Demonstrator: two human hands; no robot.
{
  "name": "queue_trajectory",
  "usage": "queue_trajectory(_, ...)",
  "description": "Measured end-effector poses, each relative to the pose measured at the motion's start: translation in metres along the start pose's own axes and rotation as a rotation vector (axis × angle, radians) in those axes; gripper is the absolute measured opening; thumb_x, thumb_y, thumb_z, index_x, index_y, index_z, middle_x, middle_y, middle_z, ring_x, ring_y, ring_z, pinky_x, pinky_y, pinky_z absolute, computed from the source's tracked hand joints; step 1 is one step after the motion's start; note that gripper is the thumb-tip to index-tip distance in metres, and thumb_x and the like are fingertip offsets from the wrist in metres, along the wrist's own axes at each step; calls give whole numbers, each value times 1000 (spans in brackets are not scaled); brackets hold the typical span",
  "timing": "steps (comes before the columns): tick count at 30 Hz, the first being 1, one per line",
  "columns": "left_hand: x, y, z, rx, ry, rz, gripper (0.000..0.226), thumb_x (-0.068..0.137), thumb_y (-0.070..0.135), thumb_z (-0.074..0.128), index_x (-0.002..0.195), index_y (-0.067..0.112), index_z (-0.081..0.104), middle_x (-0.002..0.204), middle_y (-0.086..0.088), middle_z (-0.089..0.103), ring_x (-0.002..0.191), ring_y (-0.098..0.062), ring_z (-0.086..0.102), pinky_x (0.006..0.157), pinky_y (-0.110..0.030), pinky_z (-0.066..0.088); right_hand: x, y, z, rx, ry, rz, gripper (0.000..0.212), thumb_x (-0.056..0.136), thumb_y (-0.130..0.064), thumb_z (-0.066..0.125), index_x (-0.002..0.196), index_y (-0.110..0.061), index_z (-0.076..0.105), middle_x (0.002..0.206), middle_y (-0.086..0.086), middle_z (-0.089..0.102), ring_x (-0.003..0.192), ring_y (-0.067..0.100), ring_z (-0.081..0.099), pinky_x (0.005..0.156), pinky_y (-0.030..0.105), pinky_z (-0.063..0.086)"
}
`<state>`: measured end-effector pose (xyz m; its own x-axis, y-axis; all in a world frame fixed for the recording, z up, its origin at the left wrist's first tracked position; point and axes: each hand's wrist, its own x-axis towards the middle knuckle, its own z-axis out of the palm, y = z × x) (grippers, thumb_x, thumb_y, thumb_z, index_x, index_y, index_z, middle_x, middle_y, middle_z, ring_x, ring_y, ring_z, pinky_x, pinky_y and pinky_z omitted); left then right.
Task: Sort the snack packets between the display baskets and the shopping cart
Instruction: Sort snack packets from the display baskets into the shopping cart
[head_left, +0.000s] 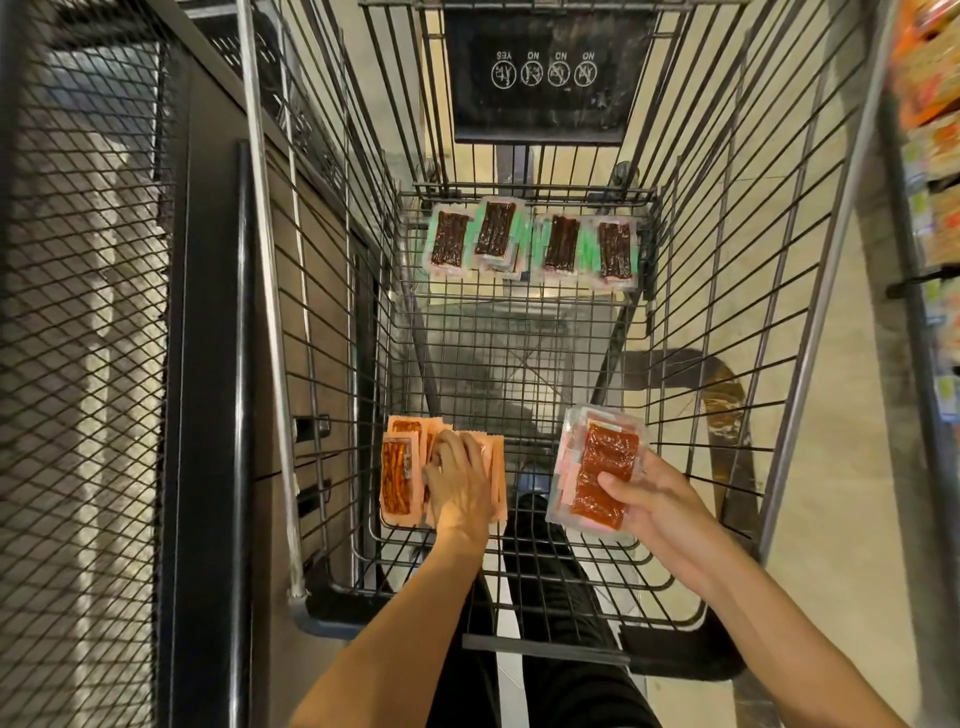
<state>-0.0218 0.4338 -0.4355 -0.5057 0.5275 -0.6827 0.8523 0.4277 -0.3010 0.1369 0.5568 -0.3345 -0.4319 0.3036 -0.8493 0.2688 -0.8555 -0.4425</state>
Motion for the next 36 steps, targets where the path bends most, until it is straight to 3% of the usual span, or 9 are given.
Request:
queue_trajectory(6,-8,-1,-3,-40,11,-2,105,86,64,51,147,-4,-1,152,-30,10,135,-38,30,103,-46,38,-1,1,1,15,-8,11,51,76,-2,62,124,-17,52,115,10,68,107,24,65,92,44,50)
queue_trajectory(15,-19,-7,-14,-120,-43,53,87,95,31,55,149,-1,-6,156,-28,0,144,-40,13,113,-50,27,2,4,0,34,8,11,49,78,0,61,123,-17,52,114,9,68,104,22,67,86,40,51)
queue_trajectory(25,-22,-14,-9,-218,-18,59,67,96,17,47,149,2,9,154,-25,13,143,-38,15,113,-48,26,0,4,4,59,2,1,52,73,1,62,120,-20,54,115,10,68,103,23,67,70,32,58)
queue_trajectory(29,-13,4,-19,-267,42,152,60,97,25,49,142,-2,22,147,-24,29,136,-35,30,111,-44,30,-3,4,5,60,6,-23,53,75,1,61,124,-16,53,115,11,68,101,23,68,67,31,58)
queue_trajectory(33,4,39,-32,-588,-47,58,67,98,49,38,140,-2,29,145,-21,35,136,-30,33,112,-40,30,-7,4,1,52,20,-61,50,76,0,62,122,-19,54,114,8,69,103,23,67,69,32,59)
queue_trajectory(36,15,61,-33,-582,-97,-17,68,98,43,44,140,-7,27,146,-25,33,138,-33,30,115,-39,25,-9,3,-5,62,40,-80,50,75,-2,62,121,-20,56,113,7,69,103,22,67,69,31,58)
